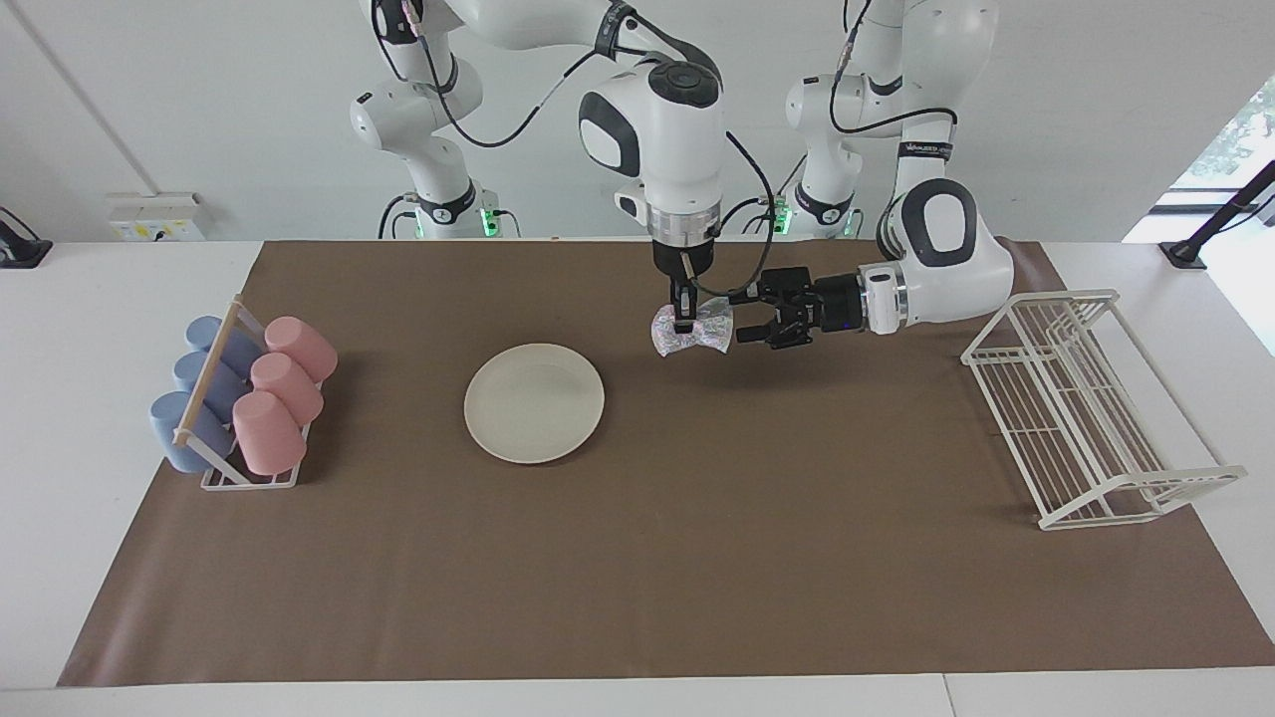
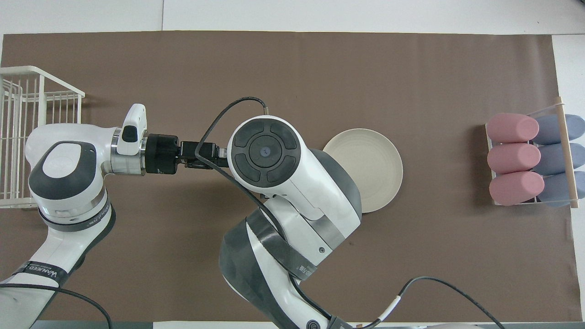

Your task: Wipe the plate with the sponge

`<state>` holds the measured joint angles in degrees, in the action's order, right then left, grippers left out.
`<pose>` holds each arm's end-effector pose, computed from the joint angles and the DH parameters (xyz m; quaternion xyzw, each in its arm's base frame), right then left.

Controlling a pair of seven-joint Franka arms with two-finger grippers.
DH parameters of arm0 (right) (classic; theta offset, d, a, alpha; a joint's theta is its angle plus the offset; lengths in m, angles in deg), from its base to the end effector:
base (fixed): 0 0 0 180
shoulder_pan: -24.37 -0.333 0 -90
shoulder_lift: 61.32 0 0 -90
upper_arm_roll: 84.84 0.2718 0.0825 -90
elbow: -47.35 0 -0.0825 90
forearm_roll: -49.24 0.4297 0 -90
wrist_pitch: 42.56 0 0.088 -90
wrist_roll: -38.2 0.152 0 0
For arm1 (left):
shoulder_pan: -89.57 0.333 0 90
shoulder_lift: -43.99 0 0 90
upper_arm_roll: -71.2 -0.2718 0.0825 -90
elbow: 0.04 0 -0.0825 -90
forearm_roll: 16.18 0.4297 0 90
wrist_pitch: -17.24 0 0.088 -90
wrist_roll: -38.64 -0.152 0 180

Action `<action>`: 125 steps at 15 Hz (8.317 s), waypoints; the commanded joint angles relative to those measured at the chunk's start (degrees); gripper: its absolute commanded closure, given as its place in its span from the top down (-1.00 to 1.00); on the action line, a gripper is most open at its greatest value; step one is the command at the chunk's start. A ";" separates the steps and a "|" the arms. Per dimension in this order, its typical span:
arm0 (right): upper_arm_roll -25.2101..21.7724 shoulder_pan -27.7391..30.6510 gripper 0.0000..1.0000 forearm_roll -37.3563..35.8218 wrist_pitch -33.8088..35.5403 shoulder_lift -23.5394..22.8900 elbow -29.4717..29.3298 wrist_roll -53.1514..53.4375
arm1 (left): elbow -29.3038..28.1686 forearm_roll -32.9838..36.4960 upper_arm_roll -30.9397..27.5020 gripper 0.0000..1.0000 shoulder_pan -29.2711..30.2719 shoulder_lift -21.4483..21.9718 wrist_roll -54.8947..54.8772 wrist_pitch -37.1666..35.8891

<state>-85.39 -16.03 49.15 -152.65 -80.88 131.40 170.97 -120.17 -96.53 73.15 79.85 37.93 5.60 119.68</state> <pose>0.5451 0.4555 0.3995 -0.6882 0.7233 -0.0060 0.0563 0.5512 -0.2441 0.3203 0.7915 -0.0385 -0.0456 0.6083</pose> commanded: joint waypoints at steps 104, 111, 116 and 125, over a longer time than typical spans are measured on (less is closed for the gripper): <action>0.56 42.07 1.00 1.59 21.76 19.12 10.08 -132.95 | 18.17 127.13 0.07 1.00 0.32 -5.72 69.52 1.71; 0.56 42.07 1.00 1.59 21.76 19.12 10.08 -132.95 | 26.61 107.98 -0.55 1.00 2.43 -3.71 65.57 0.92; 0.56 42.07 1.00 1.59 21.76 19.12 10.08 -132.95 | 26.71 94.42 -0.64 1.00 6.03 2.80 56.60 -2.58; 0.56 42.07 1.00 1.59 21.76 19.12 10.08 -132.95 | 26.18 77.81 -1.87 1.00 5.68 7.72 44.38 -16.47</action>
<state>-85.12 25.52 50.35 -131.38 -61.49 142.00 38.77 -92.90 -16.13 71.85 85.68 44.05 52.56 105.77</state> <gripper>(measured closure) 0.000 0.000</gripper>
